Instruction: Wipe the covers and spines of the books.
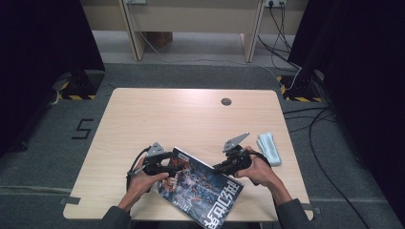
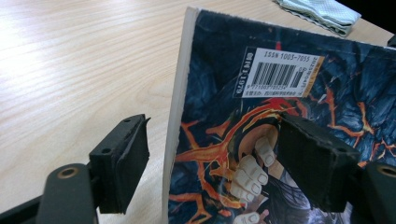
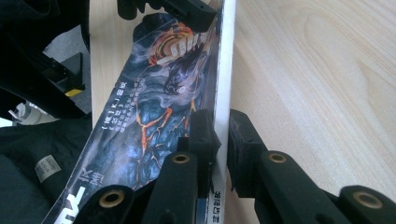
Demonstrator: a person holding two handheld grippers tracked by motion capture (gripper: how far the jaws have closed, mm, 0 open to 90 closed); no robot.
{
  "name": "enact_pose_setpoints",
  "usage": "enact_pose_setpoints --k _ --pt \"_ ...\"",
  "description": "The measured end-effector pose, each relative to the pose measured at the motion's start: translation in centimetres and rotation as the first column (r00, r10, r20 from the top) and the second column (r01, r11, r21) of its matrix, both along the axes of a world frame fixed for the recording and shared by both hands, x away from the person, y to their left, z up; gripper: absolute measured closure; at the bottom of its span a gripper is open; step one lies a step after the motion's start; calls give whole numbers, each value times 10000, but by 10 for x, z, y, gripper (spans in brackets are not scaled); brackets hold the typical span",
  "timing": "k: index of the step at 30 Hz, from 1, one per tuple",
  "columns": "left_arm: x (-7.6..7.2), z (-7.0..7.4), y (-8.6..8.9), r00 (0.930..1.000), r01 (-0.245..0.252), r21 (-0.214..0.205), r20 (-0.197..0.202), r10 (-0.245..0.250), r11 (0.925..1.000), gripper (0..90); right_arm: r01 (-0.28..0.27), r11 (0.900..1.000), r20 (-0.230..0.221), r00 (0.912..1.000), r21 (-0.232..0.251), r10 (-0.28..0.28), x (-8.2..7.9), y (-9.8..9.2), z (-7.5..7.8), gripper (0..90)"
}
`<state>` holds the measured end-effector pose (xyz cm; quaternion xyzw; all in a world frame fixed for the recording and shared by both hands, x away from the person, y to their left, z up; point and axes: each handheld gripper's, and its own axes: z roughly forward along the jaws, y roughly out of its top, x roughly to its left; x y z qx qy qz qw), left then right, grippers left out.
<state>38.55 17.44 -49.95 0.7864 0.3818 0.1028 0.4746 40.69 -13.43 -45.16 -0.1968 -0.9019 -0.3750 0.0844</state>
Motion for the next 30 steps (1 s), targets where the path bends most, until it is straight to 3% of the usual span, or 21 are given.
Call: enact_pose_setpoints --k 4,7,18,26,30 --pt "1 1 -3 9990 421 24 169 -422 9991 281 -40 10000 -30 10000 59 40 1 -1 -1 818" --pt "0 1 -5 9984 420 320 363 -431 9986 321 33 10000 -53 10000 -36 -33 2 -1 -1 817" --pt "-2 3 2 9960 309 476 821 -348 9984 604 283 9995 -132 9995 -170 -285 7 -5 -6 820" --pt "-6 5 3 9927 357 679 1126 -432 9971 673 387 9988 -115 9992 -310 -391 10 -6 -8 818" --pt "-9 7 3 9902 369 682 1318 -456 9970 704 549 9974 -57 9985 -469 -552 12 -6 -13 776"
